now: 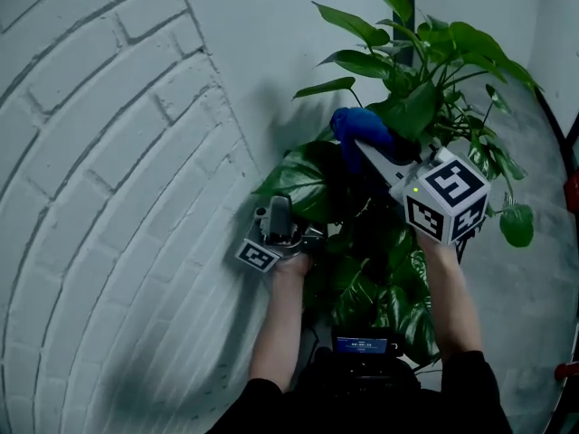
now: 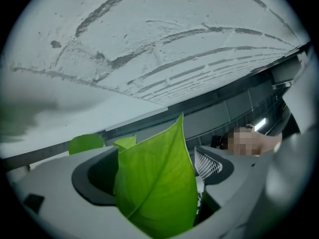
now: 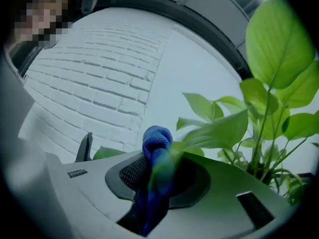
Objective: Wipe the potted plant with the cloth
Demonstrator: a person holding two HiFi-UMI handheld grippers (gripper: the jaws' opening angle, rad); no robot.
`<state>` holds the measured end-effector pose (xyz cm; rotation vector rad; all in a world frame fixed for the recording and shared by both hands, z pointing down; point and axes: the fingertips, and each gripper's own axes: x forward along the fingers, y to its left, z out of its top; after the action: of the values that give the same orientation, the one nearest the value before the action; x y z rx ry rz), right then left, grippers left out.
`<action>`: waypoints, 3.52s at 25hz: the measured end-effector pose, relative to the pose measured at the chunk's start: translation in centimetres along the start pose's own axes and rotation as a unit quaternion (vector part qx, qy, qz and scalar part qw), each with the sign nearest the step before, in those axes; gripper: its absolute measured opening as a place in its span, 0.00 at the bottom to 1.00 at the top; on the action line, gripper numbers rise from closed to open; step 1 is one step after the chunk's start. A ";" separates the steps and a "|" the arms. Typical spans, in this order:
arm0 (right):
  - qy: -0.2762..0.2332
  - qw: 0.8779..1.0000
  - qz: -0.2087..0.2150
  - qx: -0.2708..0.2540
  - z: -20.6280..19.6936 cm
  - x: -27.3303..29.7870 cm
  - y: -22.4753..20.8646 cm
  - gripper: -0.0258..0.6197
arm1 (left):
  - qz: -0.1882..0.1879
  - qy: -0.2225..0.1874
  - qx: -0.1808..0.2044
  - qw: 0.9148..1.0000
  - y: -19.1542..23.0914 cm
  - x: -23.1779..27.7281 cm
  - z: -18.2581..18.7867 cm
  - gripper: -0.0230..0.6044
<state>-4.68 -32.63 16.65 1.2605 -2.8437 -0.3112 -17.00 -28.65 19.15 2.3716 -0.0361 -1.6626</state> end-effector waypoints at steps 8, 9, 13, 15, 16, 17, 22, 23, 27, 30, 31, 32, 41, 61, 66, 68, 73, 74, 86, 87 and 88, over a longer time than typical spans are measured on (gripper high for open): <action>0.052 0.991 0.102 0.072 -4.1 4.1 3.8 0.22 | -0.031 0.008 -0.008 0.999 -1.5 0.8 -0.2 0.80; 0.049 0.991 0.106 0.069 -3.8 4.1 4.2 0.22 | -0.032 0.009 -0.008 0.999 -1.6 0.8 -0.2 0.80; 0.041 0.991 0.120 0.034 -2.7 3.9 6.1 0.22 | -0.036 0.017 -0.006 0.999 -2.2 0.8 -0.6 0.80; 0.038 0.991 0.124 0.016 -2.2 3.8 7.0 0.22 | -0.037 0.018 -0.005 0.999 -2.4 0.7 -0.6 0.80; 0.037 0.991 0.125 0.008 -1.9 3.8 7.3 0.22 | -0.037 0.018 -0.004 0.999 -2.4 0.7 -0.6 0.80; 0.037 0.992 0.124 0.000 -1.8 3.7 7.6 0.22 | -0.037 0.017 -0.004 0.999 -2.5 0.7 -0.5 0.80; 0.032 0.991 0.127 -0.030 -1.7 3.6 9.3 0.22 | -0.035 0.011 0.000 0.999 -2.5 0.1 -0.2 0.80; 0.033 0.990 0.131 -0.033 -1.6 3.7 9.7 0.22 | -0.033 0.010 0.001 0.999 -2.6 0.1 -0.1 0.80; 0.027 0.987 0.153 -0.034 -1.4 3.5 11.0 0.22 | -0.023 0.009 0.001 1.000 -2.7 0.0 -0.1 0.80; 0.010 0.986 0.167 -0.022 -1.0 2.9 11.4 0.22 | -0.016 0.007 -0.002 1.000 -2.6 -0.5 -0.4 0.80; 0.002 0.986 0.165 -0.017 -0.8 2.7 11.1 0.22 | -0.014 0.007 -0.002 1.000 -2.6 -0.6 -0.3 0.80; -0.006 0.987 0.158 -0.013 -0.4 2.5 10.7 0.22 | -0.014 0.006 -0.002 1.000 -2.6 -0.6 -0.2 0.80; -0.037 0.998 0.039 0.018 1.7 -0.1 4.1 0.22 | -0.007 -0.010 -0.001 1.000 -3.4 -1.3 1.2 0.80; 0.026 0.985 0.171 -0.004 -1.2 3.9 13.5 0.22 | -0.011 -0.018 -0.015 1.000 -4.6 -2.0 1.8 0.80; 0.043 0.976 0.206 -0.052 -1.9 3.8 16.9 0.22 | -0.011 -0.011 -0.008 1.000 -4.9 -2.0 1.9 0.80; 0.047 0.971 0.229 -0.044 -2.1 3.5 17.9 0.22 | -0.013 -0.008 -0.009 1.000 -4.9 -2.0 1.9 0.80; -0.002 0.971 0.238 0.019 0.0 2.0 16.8 0.22 | -0.012 -0.010 -0.013 1.000 -4.9 -2.6 2.3 0.80; -0.021 0.975 0.221 0.028 0.9 1.6 15.8 0.22 | -0.010 -0.013 -0.013 1.000 -4.9 -2.8 2.5 0.80; -0.012 0.997 0.065 -0.029 1.6 0.2 9.7 0.22 | -0.016 -0.037 -0.027 0.999 -5.7 -4.3 3.9 0.80; 0.000 0.996 0.082 -0.032 1.0 0.8 10.9 0.22 | -0.019 -0.035 -0.026 0.999 -6.1 -4.4 4.0 0.80; 0.008 0.994 0.099 -0.034 0.6 1.2 12.3 0.22 | -0.023 -0.033 -0.025 0.999 -6.7 -4.3 4.0 0.80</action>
<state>-14.56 -25.38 18.29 0.9542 -2.8866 -0.3861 -23.00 -22.17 20.47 2.2973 0.0485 -1.7399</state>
